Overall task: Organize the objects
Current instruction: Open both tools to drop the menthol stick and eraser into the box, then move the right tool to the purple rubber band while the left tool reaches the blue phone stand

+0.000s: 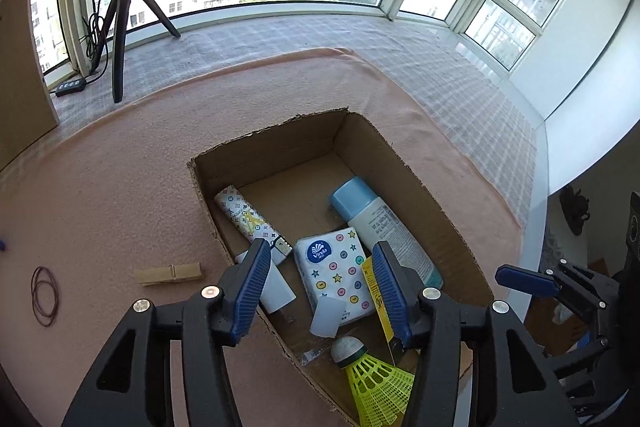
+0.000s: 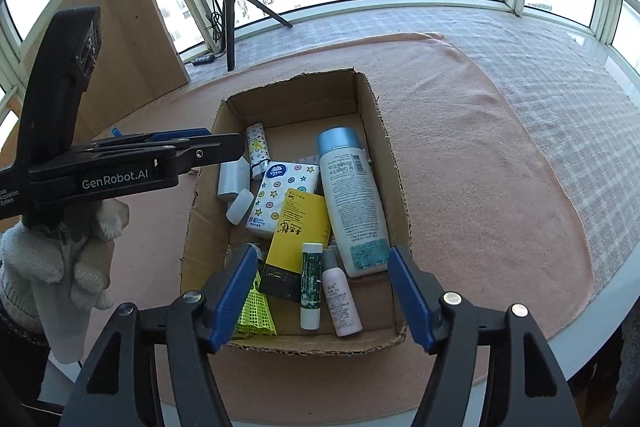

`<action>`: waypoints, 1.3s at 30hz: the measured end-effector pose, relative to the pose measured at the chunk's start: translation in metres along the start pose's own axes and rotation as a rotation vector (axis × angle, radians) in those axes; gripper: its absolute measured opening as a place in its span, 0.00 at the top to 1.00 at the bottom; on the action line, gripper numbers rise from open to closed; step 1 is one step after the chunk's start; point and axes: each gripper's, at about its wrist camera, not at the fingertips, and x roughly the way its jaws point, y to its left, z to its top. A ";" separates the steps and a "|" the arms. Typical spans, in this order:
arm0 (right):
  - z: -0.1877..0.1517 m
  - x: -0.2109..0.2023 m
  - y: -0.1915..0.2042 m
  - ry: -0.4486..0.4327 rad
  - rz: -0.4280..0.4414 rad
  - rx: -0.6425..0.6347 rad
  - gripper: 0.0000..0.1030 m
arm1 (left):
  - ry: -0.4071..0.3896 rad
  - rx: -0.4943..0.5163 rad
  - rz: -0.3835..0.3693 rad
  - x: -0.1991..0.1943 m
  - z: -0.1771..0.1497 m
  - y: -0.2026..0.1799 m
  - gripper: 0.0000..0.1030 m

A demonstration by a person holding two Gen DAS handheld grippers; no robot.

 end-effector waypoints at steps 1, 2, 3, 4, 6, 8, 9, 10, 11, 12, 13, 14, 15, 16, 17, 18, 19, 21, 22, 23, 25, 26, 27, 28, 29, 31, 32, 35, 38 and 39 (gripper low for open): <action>0.000 0.000 0.001 0.000 0.000 -0.001 0.38 | -0.002 0.001 0.001 -0.001 -0.001 0.001 0.45; 0.001 0.001 0.002 0.001 -0.001 -0.005 0.38 | -0.005 0.000 0.003 -0.003 -0.001 0.002 0.45; 0.001 0.002 0.004 0.002 -0.001 -0.009 0.38 | -0.006 0.001 0.003 -0.004 -0.002 0.003 0.45; 0.002 0.002 0.005 0.002 0.000 -0.010 0.38 | -0.009 0.001 0.006 -0.006 -0.003 0.004 0.45; 0.003 0.003 0.008 0.004 0.003 -0.014 0.38 | -0.017 0.000 0.017 -0.010 -0.005 0.007 0.45; 0.004 0.003 0.010 0.002 0.005 -0.018 0.38 | -0.023 -0.009 0.025 -0.016 -0.007 0.013 0.45; 0.005 0.004 0.012 0.002 0.009 -0.020 0.38 | -0.025 -0.015 0.027 -0.018 -0.008 0.016 0.45; 0.006 0.004 0.014 0.003 0.013 -0.023 0.38 | -0.028 -0.023 0.033 -0.021 -0.009 0.020 0.45; 0.008 0.004 0.016 0.003 0.017 -0.026 0.38 | -0.030 -0.029 0.040 -0.024 -0.011 0.024 0.45; 0.009 0.005 0.019 0.002 0.020 -0.031 0.38 | -0.033 -0.038 0.047 -0.027 -0.013 0.029 0.45; 0.011 0.006 0.022 0.002 0.023 -0.036 0.38 | -0.036 -0.048 0.054 -0.031 -0.016 0.034 0.45; 0.012 0.006 0.026 0.000 0.027 -0.040 0.38 | -0.039 -0.059 0.061 -0.035 -0.019 0.040 0.45; 0.014 0.007 0.030 -0.001 0.031 -0.045 0.38 | -0.041 -0.069 0.069 -0.039 -0.022 0.046 0.45; 0.016 0.009 0.034 0.001 0.038 -0.050 0.38 | -0.042 -0.078 0.079 -0.043 -0.025 0.053 0.45; 0.017 0.010 0.038 0.002 0.046 -0.055 0.38 | -0.045 -0.087 0.089 -0.048 -0.029 0.060 0.45; 0.019 0.011 0.043 0.003 0.054 -0.064 0.38 | -0.049 -0.096 0.100 -0.054 -0.033 0.068 0.45; 0.021 0.013 0.049 0.003 0.060 -0.075 0.38 | -0.052 -0.105 0.111 -0.060 -0.037 0.076 0.45; 0.025 0.014 0.061 -0.010 0.067 -0.093 0.38 | -0.057 -0.126 0.133 -0.071 -0.044 0.093 0.45; 0.028 0.014 0.067 -0.021 0.071 -0.098 0.38 | -0.060 -0.138 0.143 -0.077 -0.048 0.102 0.45; 0.030 0.014 0.073 -0.028 0.078 -0.102 0.38 | -0.062 -0.150 0.153 -0.083 -0.053 0.111 0.45; 0.036 0.017 0.085 -0.030 0.092 -0.117 0.38 | -0.067 -0.175 0.174 -0.096 -0.062 0.130 0.45; 0.038 0.019 0.092 -0.033 0.093 -0.126 0.38 | -0.068 -0.185 0.185 -0.101 -0.066 0.139 0.45; 0.041 0.021 0.099 -0.039 0.091 -0.138 0.38 | -0.068 -0.197 0.197 -0.106 -0.071 0.148 0.45; 0.043 0.022 0.105 -0.041 0.091 -0.150 0.38 | -0.071 -0.209 0.207 -0.112 -0.075 0.157 0.45; 0.045 0.024 0.111 -0.042 0.093 -0.159 0.38 | -0.073 -0.222 0.217 -0.116 -0.080 0.166 0.45; 0.051 0.029 0.124 -0.043 0.101 -0.171 0.38 | -0.077 -0.244 0.238 -0.126 -0.090 0.183 0.45; 0.054 0.032 0.130 -0.041 0.107 -0.178 0.38 | -0.077 -0.256 0.246 -0.130 -0.095 0.191 0.45; 0.064 0.043 0.149 -0.023 0.126 -0.196 0.38 | -0.075 -0.294 0.272 -0.143 -0.108 0.216 0.45; 0.073 0.054 0.169 -0.006 0.147 -0.214 0.38 | -0.077 -0.324 0.299 -0.154 -0.119 0.239 0.45; 0.076 0.058 0.176 0.002 0.157 -0.219 0.38 | -0.075 -0.329 0.307 -0.158 -0.122 0.247 0.45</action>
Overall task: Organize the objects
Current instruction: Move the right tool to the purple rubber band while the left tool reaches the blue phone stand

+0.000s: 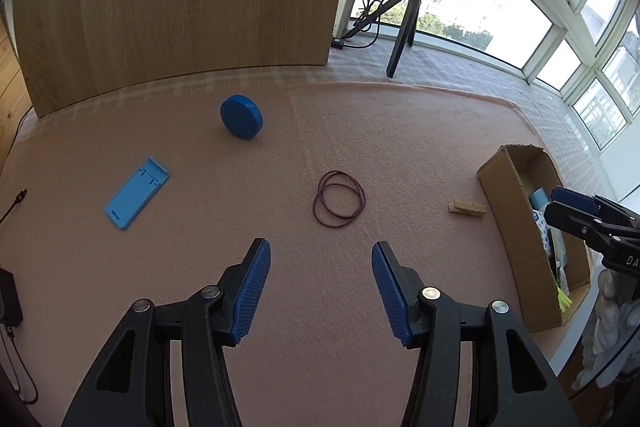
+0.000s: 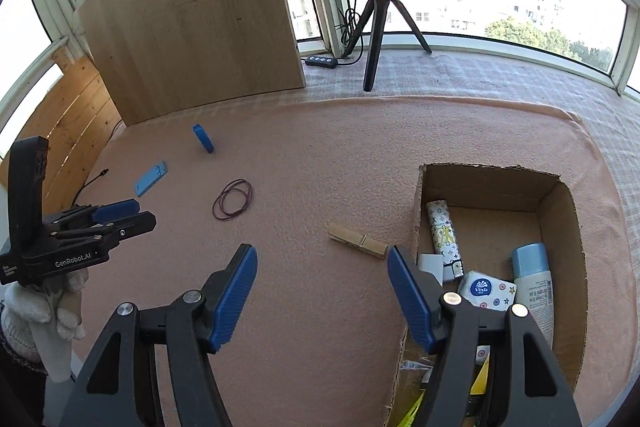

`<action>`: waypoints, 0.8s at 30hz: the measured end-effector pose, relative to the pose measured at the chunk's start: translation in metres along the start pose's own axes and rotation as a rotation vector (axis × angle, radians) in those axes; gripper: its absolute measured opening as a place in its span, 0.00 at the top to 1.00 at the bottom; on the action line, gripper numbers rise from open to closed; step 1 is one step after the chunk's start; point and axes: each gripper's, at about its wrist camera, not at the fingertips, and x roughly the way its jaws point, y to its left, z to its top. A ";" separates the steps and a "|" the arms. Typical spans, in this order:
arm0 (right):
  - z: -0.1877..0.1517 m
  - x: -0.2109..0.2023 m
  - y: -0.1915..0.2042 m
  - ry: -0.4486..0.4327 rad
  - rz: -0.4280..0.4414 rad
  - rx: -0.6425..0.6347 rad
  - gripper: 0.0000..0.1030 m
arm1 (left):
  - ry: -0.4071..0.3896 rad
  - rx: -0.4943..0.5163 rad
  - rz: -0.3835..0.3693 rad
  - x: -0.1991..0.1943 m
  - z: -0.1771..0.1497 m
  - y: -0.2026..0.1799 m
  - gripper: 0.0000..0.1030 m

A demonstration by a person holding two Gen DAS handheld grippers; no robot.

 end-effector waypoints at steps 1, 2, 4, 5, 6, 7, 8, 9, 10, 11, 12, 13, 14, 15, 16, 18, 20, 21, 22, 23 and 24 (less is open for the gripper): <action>0.004 0.005 0.004 0.008 0.011 -0.003 0.38 | 0.000 -0.002 0.013 -0.002 0.000 0.009 0.45; 0.008 0.011 0.008 0.017 0.022 -0.003 0.38 | -0.001 -0.005 0.028 -0.003 0.001 0.018 0.45; 0.017 0.024 0.016 0.041 0.048 -0.005 0.38 | 0.001 -0.013 0.056 -0.005 0.001 0.037 0.45; 0.021 0.031 0.020 0.053 0.057 -0.006 0.38 | 0.004 -0.018 0.068 -0.005 0.002 0.047 0.45; 0.025 0.038 0.024 0.067 0.064 -0.006 0.38 | 0.006 -0.023 0.080 -0.005 0.002 0.057 0.45; 0.029 0.045 0.027 0.080 0.069 -0.006 0.38 | 0.009 -0.029 0.089 -0.005 0.002 0.067 0.45; 0.033 0.052 0.031 0.094 0.076 -0.006 0.38 | 0.016 -0.032 0.093 -0.004 0.003 0.076 0.45; 0.037 0.060 0.035 0.109 0.086 -0.009 0.38 | 0.022 -0.037 0.099 -0.003 0.003 0.085 0.45; 0.040 0.068 0.040 0.123 0.089 -0.015 0.38 | 0.025 -0.046 0.107 -0.002 0.005 0.094 0.45; 0.043 0.075 0.044 0.136 0.084 -0.024 0.38 | 0.027 -0.054 0.110 0.000 0.006 0.102 0.45; 0.046 0.083 0.049 0.149 0.076 -0.035 0.38 | 0.029 -0.064 0.111 0.002 0.007 0.110 0.45; 0.047 0.091 0.055 0.164 0.070 -0.048 0.38 | 0.030 -0.075 0.113 0.003 0.008 0.120 0.45; 0.049 0.099 0.060 0.177 0.064 -0.060 0.38 | 0.033 -0.084 0.120 0.005 0.010 0.129 0.45; 0.050 0.107 0.064 0.189 0.057 -0.071 0.38 | 0.036 -0.086 0.126 0.008 0.011 0.136 0.45; 0.051 0.114 0.068 0.201 0.053 -0.080 0.38 | 0.038 -0.085 0.135 0.010 0.013 0.143 0.45; 0.053 0.127 0.074 0.222 0.045 -0.091 0.38 | 0.042 -0.077 0.152 0.016 0.017 0.152 0.45; 0.054 0.138 0.079 0.240 0.038 -0.099 0.40 | 0.055 -0.057 0.156 0.024 0.021 0.158 0.45; 0.055 0.144 0.081 0.251 0.038 -0.101 0.43 | 0.063 -0.045 0.155 0.029 0.023 0.161 0.45; 0.056 0.149 0.083 0.260 0.036 -0.103 0.45 | 0.073 -0.036 0.159 0.033 0.025 0.162 0.45; 0.056 0.153 0.084 0.267 0.034 -0.107 0.46 | 0.084 -0.026 0.161 0.039 0.027 0.163 0.45; 0.057 0.158 0.087 0.274 0.029 -0.112 0.47 | 0.093 -0.016 0.165 0.044 0.029 0.163 0.45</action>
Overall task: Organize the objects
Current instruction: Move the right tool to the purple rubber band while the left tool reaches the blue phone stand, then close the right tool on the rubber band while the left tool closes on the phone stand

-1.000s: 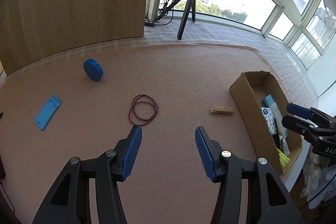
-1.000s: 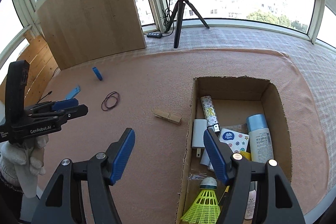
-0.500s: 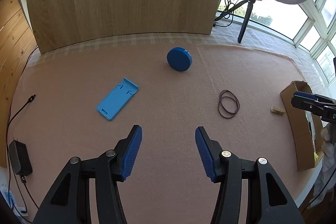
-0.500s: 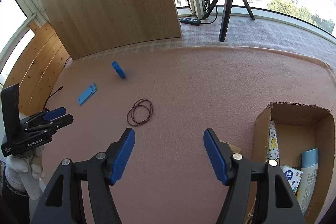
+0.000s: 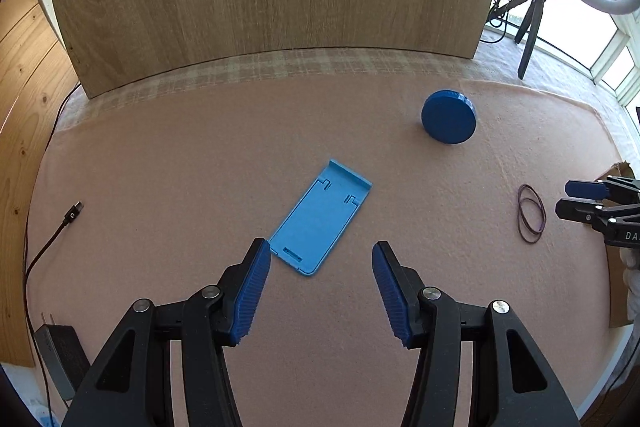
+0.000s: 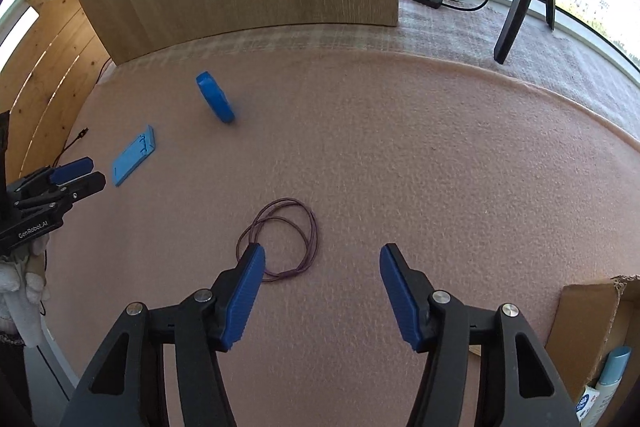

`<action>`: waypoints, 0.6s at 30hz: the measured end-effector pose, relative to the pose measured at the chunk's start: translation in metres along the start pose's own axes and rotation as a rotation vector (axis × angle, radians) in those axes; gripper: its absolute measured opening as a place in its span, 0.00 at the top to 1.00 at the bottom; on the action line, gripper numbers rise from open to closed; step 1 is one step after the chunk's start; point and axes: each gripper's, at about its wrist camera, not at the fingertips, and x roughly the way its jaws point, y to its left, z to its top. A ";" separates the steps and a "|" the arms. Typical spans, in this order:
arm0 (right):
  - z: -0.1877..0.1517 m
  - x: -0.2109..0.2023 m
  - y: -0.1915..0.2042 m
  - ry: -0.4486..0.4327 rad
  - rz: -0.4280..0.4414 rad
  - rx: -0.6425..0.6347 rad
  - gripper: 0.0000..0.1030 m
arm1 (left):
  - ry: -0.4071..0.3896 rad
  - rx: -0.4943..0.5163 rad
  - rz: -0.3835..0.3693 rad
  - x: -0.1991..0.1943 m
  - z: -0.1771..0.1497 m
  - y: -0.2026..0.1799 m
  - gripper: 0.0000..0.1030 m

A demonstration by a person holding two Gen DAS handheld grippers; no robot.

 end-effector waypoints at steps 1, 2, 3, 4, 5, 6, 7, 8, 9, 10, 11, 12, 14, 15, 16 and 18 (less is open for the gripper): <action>0.002 0.004 0.001 0.006 -0.004 -0.003 0.48 | 0.007 0.013 0.003 0.005 0.003 0.000 0.45; 0.003 0.007 0.002 0.013 -0.005 -0.004 0.49 | 0.014 0.027 0.005 0.011 0.005 -0.001 0.44; 0.004 0.010 0.002 0.018 -0.005 -0.004 0.49 | 0.020 0.042 0.006 0.015 0.007 -0.002 0.44; 0.005 0.012 0.002 0.023 -0.006 -0.003 0.49 | 0.026 0.056 0.006 0.018 0.009 -0.003 0.44; 0.006 0.015 0.001 0.027 -0.009 -0.003 0.49 | 0.032 0.069 0.005 0.022 0.009 -0.004 0.44; 0.007 0.017 0.002 0.032 -0.011 -0.003 0.49 | 0.038 0.080 0.004 0.025 0.010 -0.005 0.44; 0.008 0.020 0.002 0.036 -0.013 -0.002 0.51 | 0.045 0.090 -0.002 0.028 0.011 -0.007 0.44; 0.008 0.021 0.002 0.040 -0.016 -0.002 0.52 | 0.051 0.099 -0.007 0.030 0.012 -0.008 0.44; 0.009 0.023 0.001 0.045 -0.018 -0.002 0.54 | 0.055 0.113 -0.008 0.032 0.012 -0.010 0.44; 0.009 0.024 0.001 0.048 -0.019 -0.002 0.55 | 0.058 0.128 -0.004 0.034 0.013 -0.011 0.44; 0.009 0.025 0.000 0.051 -0.020 -0.002 0.56 | 0.058 0.138 0.003 0.037 0.014 -0.011 0.44; 0.010 0.026 -0.001 0.055 -0.020 -0.003 0.57 | 0.057 0.144 0.008 0.039 0.015 -0.012 0.44; 0.011 0.027 -0.001 0.056 -0.025 -0.006 0.58 | 0.056 0.144 0.009 0.042 0.017 -0.010 0.44; 0.012 0.028 0.000 0.056 -0.026 -0.010 0.58 | 0.058 0.141 0.009 0.043 0.018 -0.009 0.44; 0.012 0.028 0.000 0.057 -0.028 -0.013 0.58 | 0.062 0.135 0.007 0.045 0.019 -0.008 0.45; 0.012 0.028 0.002 0.059 -0.034 -0.025 0.59 | 0.062 0.129 0.011 0.047 0.019 -0.007 0.48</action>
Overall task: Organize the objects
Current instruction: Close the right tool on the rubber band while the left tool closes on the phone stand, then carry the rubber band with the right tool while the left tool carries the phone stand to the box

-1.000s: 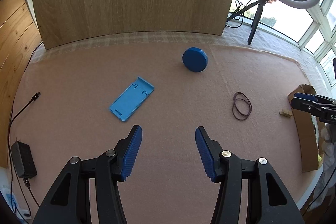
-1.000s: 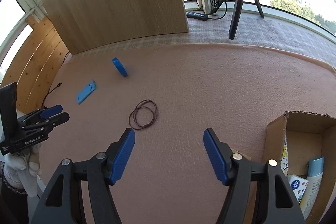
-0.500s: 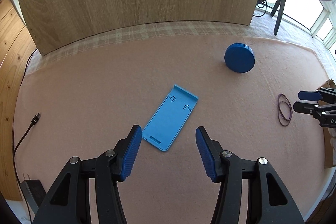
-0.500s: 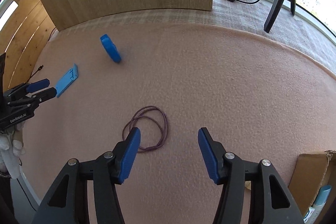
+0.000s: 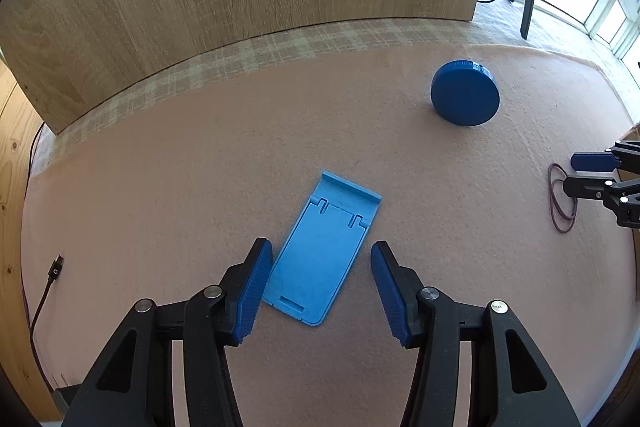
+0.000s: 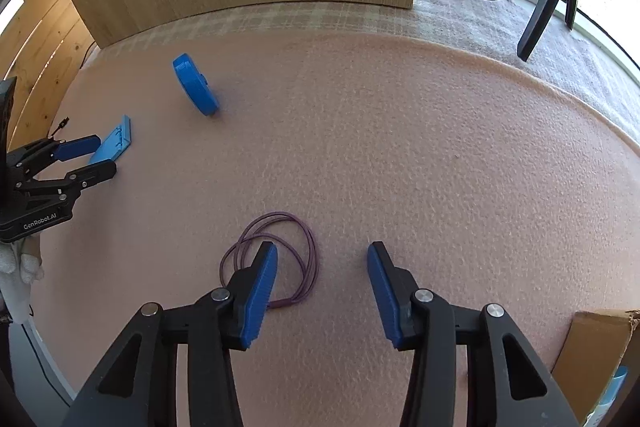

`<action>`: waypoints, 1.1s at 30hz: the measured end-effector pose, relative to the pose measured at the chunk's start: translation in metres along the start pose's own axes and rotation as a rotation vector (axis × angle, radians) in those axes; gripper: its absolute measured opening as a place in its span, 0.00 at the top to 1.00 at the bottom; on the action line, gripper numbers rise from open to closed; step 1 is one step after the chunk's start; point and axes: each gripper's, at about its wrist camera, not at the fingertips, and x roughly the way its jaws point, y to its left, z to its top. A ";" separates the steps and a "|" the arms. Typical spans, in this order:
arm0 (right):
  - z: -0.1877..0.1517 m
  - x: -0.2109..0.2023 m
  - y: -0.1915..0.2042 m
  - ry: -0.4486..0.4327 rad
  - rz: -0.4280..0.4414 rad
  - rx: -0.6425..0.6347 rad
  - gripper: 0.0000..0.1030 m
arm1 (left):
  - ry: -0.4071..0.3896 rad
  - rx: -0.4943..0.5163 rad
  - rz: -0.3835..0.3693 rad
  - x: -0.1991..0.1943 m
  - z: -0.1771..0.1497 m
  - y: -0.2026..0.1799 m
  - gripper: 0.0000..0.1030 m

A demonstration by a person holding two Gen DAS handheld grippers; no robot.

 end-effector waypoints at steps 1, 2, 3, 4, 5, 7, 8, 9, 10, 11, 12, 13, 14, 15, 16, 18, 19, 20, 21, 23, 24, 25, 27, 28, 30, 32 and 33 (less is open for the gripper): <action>0.000 -0.001 0.002 0.001 -0.005 -0.009 0.59 | 0.000 0.001 -0.003 0.001 0.000 0.000 0.50; 0.000 -0.001 0.004 0.002 -0.013 -0.020 0.60 | -0.003 0.002 -0.004 0.001 0.000 -0.001 0.51; 0.001 0.000 0.006 0.003 -0.023 -0.032 0.60 | -0.003 0.001 -0.006 0.001 0.000 -0.001 0.52; 0.001 0.001 0.008 0.003 -0.033 -0.046 0.60 | -0.004 -0.002 -0.008 0.001 0.001 -0.001 0.55; 0.001 0.001 0.010 0.004 -0.042 -0.058 0.61 | -0.005 -0.004 -0.008 0.000 0.001 -0.001 0.55; 0.001 0.002 0.015 0.004 -0.063 -0.087 0.64 | -0.008 -0.001 -0.007 0.001 0.002 -0.002 0.57; 0.000 0.003 0.018 0.005 -0.071 -0.103 0.66 | -0.010 0.001 -0.006 0.001 0.002 -0.003 0.58; 0.000 0.003 0.021 0.004 -0.082 -0.121 0.68 | -0.013 0.003 -0.004 0.001 0.001 -0.004 0.58; -0.001 0.003 0.023 0.004 -0.087 -0.135 0.72 | -0.015 0.002 -0.003 0.000 0.001 -0.003 0.58; -0.001 0.002 0.024 0.004 -0.084 -0.144 0.74 | -0.017 -0.001 -0.002 0.001 0.001 -0.003 0.59; -0.001 0.002 0.024 0.005 -0.081 -0.148 0.79 | -0.019 -0.006 -0.002 0.000 0.000 -0.003 0.59; -0.001 0.002 0.025 0.006 -0.078 -0.151 0.84 | -0.021 -0.011 -0.001 0.000 0.000 -0.003 0.59; -0.001 0.001 0.025 0.006 -0.078 -0.154 0.88 | -0.024 -0.015 0.000 0.000 0.000 -0.004 0.59; -0.001 0.001 0.025 0.006 -0.073 -0.155 0.92 | -0.026 -0.018 0.002 0.000 -0.001 -0.005 0.59; -0.001 0.001 0.024 0.006 -0.067 -0.153 0.95 | -0.029 -0.021 0.003 0.000 -0.002 -0.005 0.60; -0.002 0.000 0.023 0.004 -0.062 -0.150 0.98 | -0.033 -0.027 0.002 -0.001 -0.003 -0.007 0.60; -0.002 0.000 0.023 0.001 -0.061 -0.149 0.98 | -0.035 -0.030 0.000 -0.002 -0.005 -0.008 0.61; -0.003 -0.001 0.022 -0.001 -0.060 -0.147 0.98 | -0.037 -0.033 -0.001 -0.002 -0.006 -0.009 0.61; -0.003 -0.001 0.021 -0.004 -0.056 -0.143 0.98 | -0.039 -0.036 -0.002 -0.004 -0.009 -0.009 0.61; -0.009 -0.006 0.017 -0.012 -0.045 -0.125 0.98 | -0.044 -0.047 -0.006 -0.006 -0.014 -0.011 0.61; -0.010 -0.008 0.015 -0.017 -0.038 -0.116 0.98 | -0.046 -0.056 -0.011 -0.008 -0.017 -0.012 0.61; -0.012 -0.011 0.015 -0.024 -0.032 -0.109 0.98 | -0.047 -0.067 -0.017 -0.010 -0.020 -0.012 0.61; -0.016 -0.018 0.012 -0.040 -0.026 -0.100 0.98 | -0.050 -0.082 -0.030 -0.013 -0.026 -0.014 0.61; -0.018 -0.021 0.011 -0.049 -0.022 -0.095 0.98 | -0.051 -0.088 -0.031 -0.015 -0.030 -0.016 0.61; -0.031 -0.031 0.002 -0.068 -0.013 -0.083 0.98 | -0.053 -0.098 -0.030 -0.018 -0.037 -0.019 0.61; -0.035 -0.035 0.002 -0.092 -0.004 -0.069 0.98 | -0.059 -0.109 -0.039 -0.023 -0.044 -0.024 0.61; -0.035 -0.037 0.007 -0.103 0.002 -0.062 0.98 | -0.063 -0.113 -0.041 -0.026 -0.047 -0.026 0.61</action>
